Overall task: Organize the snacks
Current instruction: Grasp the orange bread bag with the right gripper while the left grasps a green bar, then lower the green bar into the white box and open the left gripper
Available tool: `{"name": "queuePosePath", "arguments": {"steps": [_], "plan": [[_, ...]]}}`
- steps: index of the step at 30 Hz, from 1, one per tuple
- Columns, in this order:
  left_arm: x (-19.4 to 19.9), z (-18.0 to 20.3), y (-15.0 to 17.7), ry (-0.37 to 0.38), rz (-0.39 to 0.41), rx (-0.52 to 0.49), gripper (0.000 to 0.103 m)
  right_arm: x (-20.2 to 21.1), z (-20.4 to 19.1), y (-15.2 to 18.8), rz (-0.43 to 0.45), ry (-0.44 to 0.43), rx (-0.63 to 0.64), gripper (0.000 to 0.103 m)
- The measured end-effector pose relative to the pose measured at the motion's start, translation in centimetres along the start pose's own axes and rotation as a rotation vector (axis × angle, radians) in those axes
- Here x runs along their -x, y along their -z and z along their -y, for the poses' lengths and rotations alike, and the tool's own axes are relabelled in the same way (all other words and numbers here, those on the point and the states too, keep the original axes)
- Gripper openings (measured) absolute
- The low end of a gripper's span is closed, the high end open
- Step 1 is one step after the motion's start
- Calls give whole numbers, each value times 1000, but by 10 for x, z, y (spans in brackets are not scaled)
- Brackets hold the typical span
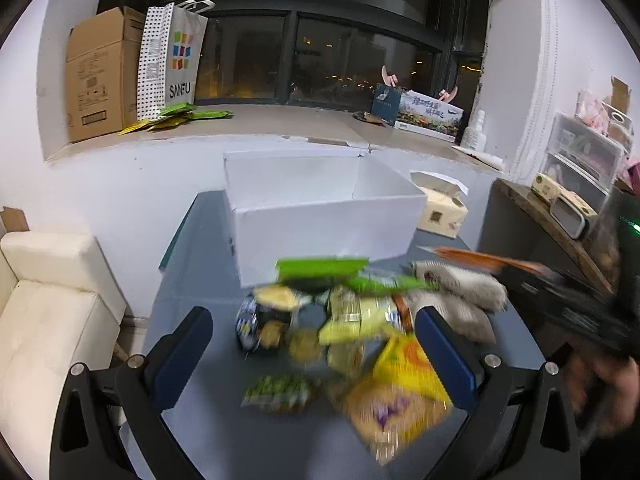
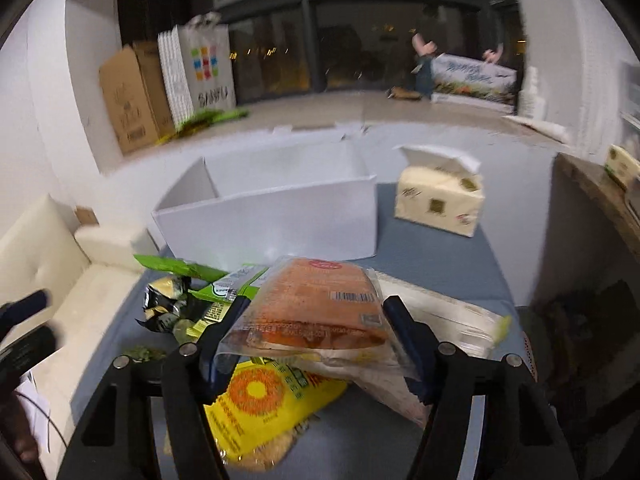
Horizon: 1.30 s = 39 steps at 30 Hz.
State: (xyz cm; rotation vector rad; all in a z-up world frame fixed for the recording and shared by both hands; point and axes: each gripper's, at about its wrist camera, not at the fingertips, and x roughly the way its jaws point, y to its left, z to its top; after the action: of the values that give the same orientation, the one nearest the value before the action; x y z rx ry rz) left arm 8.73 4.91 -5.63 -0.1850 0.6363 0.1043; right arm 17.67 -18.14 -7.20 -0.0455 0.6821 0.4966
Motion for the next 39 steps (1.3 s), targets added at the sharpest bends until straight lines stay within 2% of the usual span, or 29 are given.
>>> {"name": "queuePosePath", "arguments": {"steps": [4, 10, 11, 12, 13, 19, 26, 29, 32, 36, 39], "plan": [[-50, 7, -9, -24, -55, -4, 103, 24, 16, 3, 52, -21, -70, 72], [-100, 12, -13, -82, -71, 1, 102, 43, 14, 5, 90, -30, -67, 72], [-105, 13, -13, -94, -75, -2, 94, 43, 14, 5, 91, -31, -65, 72], [-112, 12, -13, -109, -94, -6, 75, 43, 13, 5, 92, -36, -63, 72], [-117, 11, -12, -108, -116, -5, 74, 42, 12, 5, 91, -41, -59, 72], [-91, -3, -13, -78, -21, 22, 73, 40, 11, 10, 81, -52, -54, 72], [-16, -8, -32, -40, 148, 4, 73, 43, 11, 3, 105, -74, -57, 72], [4, -13, -52, -29, 215, -2, 73, 43, 12, -12, 121, -94, -58, 72], [6, -19, -81, -30, 261, -8, 73, 41, 8, -37, 154, -117, -32, 72], [-32, -24, -129, -24, 250, -8, 73, 18, -1, -85, 173, -135, 12, 72], [-79, -28, -153, -45, 206, -16, 73, -25, -5, -129, 135, -140, 20, 72]]}}
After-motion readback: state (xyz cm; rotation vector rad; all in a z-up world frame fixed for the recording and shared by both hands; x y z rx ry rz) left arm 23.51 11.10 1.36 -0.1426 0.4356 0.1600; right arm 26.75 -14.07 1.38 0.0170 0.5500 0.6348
